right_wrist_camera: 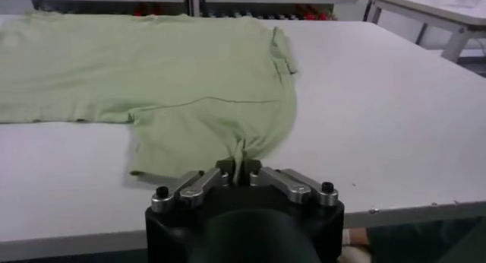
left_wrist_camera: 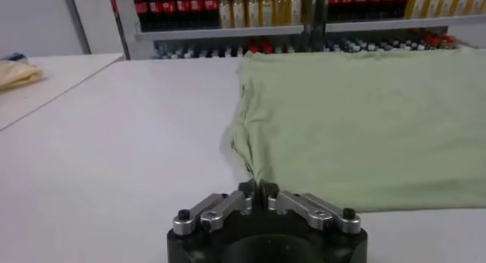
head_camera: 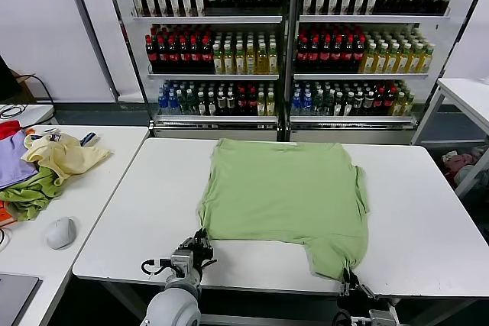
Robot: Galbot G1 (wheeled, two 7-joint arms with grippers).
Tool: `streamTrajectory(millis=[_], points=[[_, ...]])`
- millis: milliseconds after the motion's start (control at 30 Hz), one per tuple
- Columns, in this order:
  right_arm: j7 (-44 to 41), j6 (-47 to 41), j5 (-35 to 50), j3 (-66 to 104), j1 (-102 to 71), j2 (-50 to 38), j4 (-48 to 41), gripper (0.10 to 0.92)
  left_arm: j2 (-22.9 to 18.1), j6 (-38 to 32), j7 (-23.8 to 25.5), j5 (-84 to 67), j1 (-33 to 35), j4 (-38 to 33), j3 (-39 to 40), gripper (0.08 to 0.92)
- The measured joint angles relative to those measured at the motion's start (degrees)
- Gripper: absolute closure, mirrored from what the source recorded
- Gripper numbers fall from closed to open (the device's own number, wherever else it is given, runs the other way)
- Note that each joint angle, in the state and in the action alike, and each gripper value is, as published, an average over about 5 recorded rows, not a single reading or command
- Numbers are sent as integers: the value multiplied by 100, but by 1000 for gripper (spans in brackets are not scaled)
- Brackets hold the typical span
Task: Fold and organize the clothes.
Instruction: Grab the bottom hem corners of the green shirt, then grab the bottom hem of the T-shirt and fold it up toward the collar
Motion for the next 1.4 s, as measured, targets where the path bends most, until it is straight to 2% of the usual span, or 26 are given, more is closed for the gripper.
streamTrajectory(millis=[367, 700, 1033, 1400], points=[[-128, 530, 141, 253, 152, -183, 308, 900, 125, -501, 193, -389, 201, -554, -179, 912], [-136, 683, 295, 417, 700, -403, 127, 900, 207, -804, 350, -697, 1, -750, -152, 912], [-132, 726, 382, 383, 1582, -641, -515, 900, 204, -943, 371, -928, -532, -333, -28, 912], [-172, 719, 357, 218, 2668, -845, -1539, 900, 42, -1020, 301, -948, -1284, 484, 163, 912]])
